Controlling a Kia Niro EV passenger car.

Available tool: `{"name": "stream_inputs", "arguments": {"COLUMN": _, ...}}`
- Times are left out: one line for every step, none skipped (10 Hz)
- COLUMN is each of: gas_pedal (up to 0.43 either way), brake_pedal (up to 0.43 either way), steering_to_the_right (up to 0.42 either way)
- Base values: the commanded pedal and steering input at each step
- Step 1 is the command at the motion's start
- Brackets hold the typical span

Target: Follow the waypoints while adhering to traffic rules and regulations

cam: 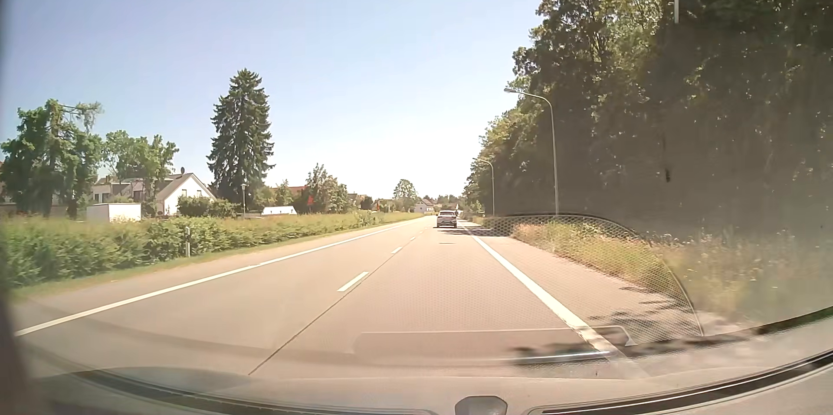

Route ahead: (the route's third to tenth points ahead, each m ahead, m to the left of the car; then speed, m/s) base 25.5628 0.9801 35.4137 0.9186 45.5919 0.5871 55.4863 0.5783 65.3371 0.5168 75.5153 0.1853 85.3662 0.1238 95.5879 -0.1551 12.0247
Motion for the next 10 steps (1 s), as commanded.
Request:
{"name": "stream_inputs", "arguments": {"gas_pedal": 0.039, "brake_pedal": 0.030, "steering_to_the_right": 0.000}}
{"name": "stream_inputs", "arguments": {"gas_pedal": 0.039, "brake_pedal": 0.030, "steering_to_the_right": 0.000}}
{"name": "stream_inputs", "arguments": {"gas_pedal": 0.039, "brake_pedal": 0.030, "steering_to_the_right": 0.000}}
{"name": "stream_inputs", "arguments": {"gas_pedal": 0.039, "brake_pedal": 0.030, "steering_to_the_right": 0.000}}
{"name": "stream_inputs", "arguments": {"gas_pedal": 0.039, "brake_pedal": 0.030, "steering_to_the_right": 0.000}}
{"name": "stream_inputs", "arguments": {"gas_pedal": 0.039, "brake_pedal": 0.030, "steering_to_the_right": 0.000}}
{"name": "stream_inputs", "arguments": {"gas_pedal": 0.039, "brake_pedal": 0.030, "steering_to_the_right": 0.000}}
{"name": "stream_inputs", "arguments": {"gas_pedal": 0.039, "brake_pedal": 0.030, "steering_to_the_right": 0.000}}
{"name": "stream_inputs", "arguments": {"gas_pedal": 0.039, "brake_pedal": 0.030, "steering_to_the_right": 0.000}}
{"name": "stream_inputs", "arguments": {"gas_pedal": 0.039, "brake_pedal": 0.030, "steering_to_the_right": 0.000}}
